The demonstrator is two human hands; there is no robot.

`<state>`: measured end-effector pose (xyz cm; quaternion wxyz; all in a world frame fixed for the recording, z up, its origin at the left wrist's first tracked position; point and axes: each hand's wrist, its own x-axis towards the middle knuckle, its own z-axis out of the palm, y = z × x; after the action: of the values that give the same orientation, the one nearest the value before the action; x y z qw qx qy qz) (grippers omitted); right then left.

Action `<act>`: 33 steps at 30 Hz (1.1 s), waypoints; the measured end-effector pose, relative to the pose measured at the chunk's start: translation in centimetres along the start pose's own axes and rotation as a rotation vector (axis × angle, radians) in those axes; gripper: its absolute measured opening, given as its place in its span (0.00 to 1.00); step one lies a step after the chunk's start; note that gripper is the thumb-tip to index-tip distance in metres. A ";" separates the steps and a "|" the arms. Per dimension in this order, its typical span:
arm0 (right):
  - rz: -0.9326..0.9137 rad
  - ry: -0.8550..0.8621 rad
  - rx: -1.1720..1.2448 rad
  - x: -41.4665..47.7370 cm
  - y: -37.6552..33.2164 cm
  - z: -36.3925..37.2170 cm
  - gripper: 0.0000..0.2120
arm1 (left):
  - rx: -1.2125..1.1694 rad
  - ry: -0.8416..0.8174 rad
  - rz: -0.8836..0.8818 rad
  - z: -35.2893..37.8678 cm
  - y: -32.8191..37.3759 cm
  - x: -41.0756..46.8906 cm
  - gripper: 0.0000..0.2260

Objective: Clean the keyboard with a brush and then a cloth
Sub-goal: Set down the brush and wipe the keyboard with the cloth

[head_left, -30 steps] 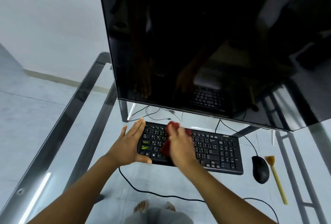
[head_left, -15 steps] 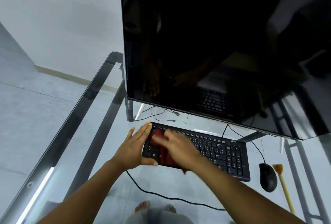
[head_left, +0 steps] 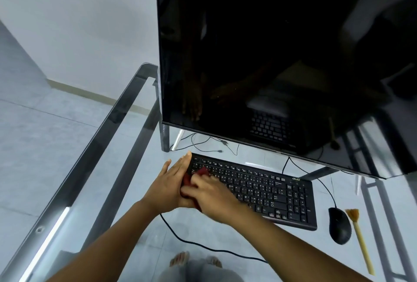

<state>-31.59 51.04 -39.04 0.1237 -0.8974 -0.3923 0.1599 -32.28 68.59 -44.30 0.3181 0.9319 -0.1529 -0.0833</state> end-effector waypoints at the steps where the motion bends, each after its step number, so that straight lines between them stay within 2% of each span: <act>1: -0.048 -0.029 -0.019 -0.2 0.0 -0.2 0.21 | -0.006 0.000 -0.002 0.0 0.0 0.0 0.59; 2: -0.017 -0.008 -0.035 0.1 0.9 -0.6 0.21 | -0.009 0.001 -0.002 -0.1 0.0 0.0 0.59; 5: 0.225 0.185 -0.030 1.0 3.0 -1.1 0.25 | -0.009 -0.007 0.007 -0.2 0.1 0.1 0.60; 6: 0.226 0.177 -0.020 0.9 2.8 -1.0 0.26 | -0.010 -0.003 0.009 -0.1 0.1 0.1 0.60; 8: 0.079 0.062 0.005 -0.2 1.5 -0.4 0.24 | -0.018 0.010 0.012 -0.1 0.1 0.0 0.59; 10: -0.018 0.039 -0.032 -1.4 1.7 -0.3 0.22 | -0.023 0.008 0.010 -0.1 0.0 0.0 0.59; 13: 0.355 0.310 0.025 -1.9 5.5 -0.5 0.15 | -0.019 -0.003 0.002 -0.2 0.2 0.1 0.61; 14: 0.524 0.344 0.039 -1.7 6.2 -0.6 0.15 | -0.020 -0.006 -0.002 -0.2 0.2 0.1 0.61; 15: 0.578 0.356 0.007 -1.2 6.1 -0.4 0.17 | -0.025 -0.002 -0.003 -0.2 0.2 0.1 0.61; 16: 0.588 0.341 0.014 -0.2 5.1 -0.3 0.18 | -0.028 0.005 -0.001 -0.1 0.2 0.1 0.61; 19: 0.463 0.289 0.084 2.8 1.3 -0.1 0.20 | -0.011 0.006 0.006 -0.1 0.2 0.1 0.59; 23: 0.423 0.282 0.043 2.6 1.7 -0.9 0.21 | -0.012 -0.004 0.002 -0.2 0.3 0.0 0.59; 25: 0.477 0.317 0.067 -0.3 3.7 -1.0 0.19 | -0.006 -0.012 -0.003 -0.3 0.3 0.0 0.60; 27: 0.649 0.349 0.140 -3.3 5.5 -0.9 0.17 | -0.004 -0.016 -0.008 -0.4 0.4 0.0 0.59; 29: 0.824 0.376 0.071 -4.4 6.1 -1.0 0.18 | -0.002 -0.018 -0.007 -0.4 0.4 0.0 0.59; 31: 0.822 0.389 0.022 -3.3 5.4 -0.5 0.18 | -0.005 -0.022 -0.006 -0.4 0.4 0.0 0.59; 33: 0.722 0.368 0.077 -0.8 3.2 -0.3 0.20 | 0.009 -0.023 -0.004 -0.3 0.3 0.1 0.60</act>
<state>-29.87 48.33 -39.67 0.1613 -0.9858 -0.0172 0.0445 -32.19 68.49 -43.84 0.3118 0.9327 -0.1551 -0.0939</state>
